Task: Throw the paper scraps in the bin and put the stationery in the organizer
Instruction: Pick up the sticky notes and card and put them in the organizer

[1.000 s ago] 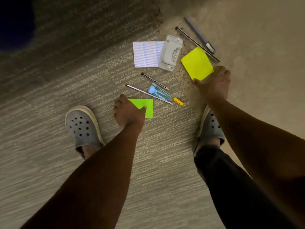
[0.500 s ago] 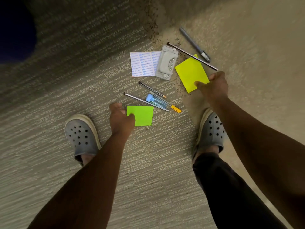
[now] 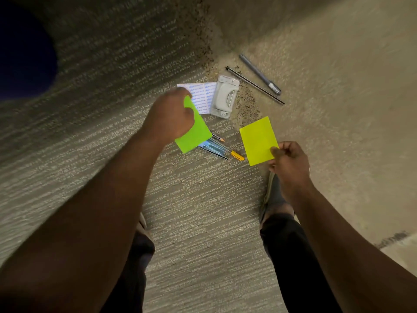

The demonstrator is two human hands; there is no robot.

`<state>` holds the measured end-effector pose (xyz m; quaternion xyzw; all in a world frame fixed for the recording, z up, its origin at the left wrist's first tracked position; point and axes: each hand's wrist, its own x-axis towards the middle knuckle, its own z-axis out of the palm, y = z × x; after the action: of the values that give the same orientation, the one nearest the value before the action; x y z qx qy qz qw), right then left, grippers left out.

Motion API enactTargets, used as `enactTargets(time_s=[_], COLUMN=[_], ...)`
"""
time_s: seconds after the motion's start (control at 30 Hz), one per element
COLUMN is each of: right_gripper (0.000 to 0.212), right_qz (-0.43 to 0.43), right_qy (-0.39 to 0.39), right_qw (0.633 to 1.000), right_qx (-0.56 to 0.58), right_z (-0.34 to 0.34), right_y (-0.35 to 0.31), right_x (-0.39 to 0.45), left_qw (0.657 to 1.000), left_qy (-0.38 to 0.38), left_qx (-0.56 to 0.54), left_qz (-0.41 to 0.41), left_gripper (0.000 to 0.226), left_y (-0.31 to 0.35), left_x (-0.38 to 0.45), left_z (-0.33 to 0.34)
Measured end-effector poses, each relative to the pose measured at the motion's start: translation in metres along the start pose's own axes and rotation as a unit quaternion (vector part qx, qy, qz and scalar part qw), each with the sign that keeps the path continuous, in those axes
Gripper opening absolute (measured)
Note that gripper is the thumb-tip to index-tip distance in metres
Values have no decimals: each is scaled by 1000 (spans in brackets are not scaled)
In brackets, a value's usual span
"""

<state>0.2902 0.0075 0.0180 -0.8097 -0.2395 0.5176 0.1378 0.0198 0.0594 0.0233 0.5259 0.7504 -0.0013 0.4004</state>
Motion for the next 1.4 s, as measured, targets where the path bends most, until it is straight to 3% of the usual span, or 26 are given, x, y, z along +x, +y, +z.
enactTargets(time_s=[0.17,0.4,0.57,0.73,0.87,0.93,1.03,1.1,1.17,1.27,1.4], right_gripper=[15,16,14,17,18,23,35,45,51,52,27], right_qz=[-27,-21,-13,-15,-57,-84,-104,-114,-124,-125,-135], right_qy=[-4,-2,6,10,22,15,-42,-103,-164,-227,-255], right_qw=[1000,1000,1000,999,998,996,994,988,979,966,957], right_qx=[-13,12,14,26,-16,-27,-8,-3,-3,9,21], right_z=[-1,-5,-12,-18,-29,-33,-32,-27,-20,-14,-22], right_y=[-2,-5,-5,-17,-49,-73,-116,-147,-177,-221,-282], right_x=[7,13,10,-6,-32,-53,-101,-144,-196,-275,-370], left_qw=[983,983,979,999,991,958,870,828,809,832,896], left_qy=[-74,-51,-49,-6,26,28,1,-13,-18,-14,75], left_qx=[159,176,196,40,-103,-239,-447,-520,-553,-524,-410], left_qz=[59,32,21,-24,-87,-155,-207,-207,-197,-181,-151], left_gripper=[67,93,65,37,25,19,12,13,18,17,14], left_y=[16,3,2,-15,-20,-9,19,42,63,88,104], left_x=[71,79,71,44,-11,-50,-108,-142,-174,-222,-285], left_z=[12,31,31,13,-29,-60,-109,-143,-178,-230,-307])
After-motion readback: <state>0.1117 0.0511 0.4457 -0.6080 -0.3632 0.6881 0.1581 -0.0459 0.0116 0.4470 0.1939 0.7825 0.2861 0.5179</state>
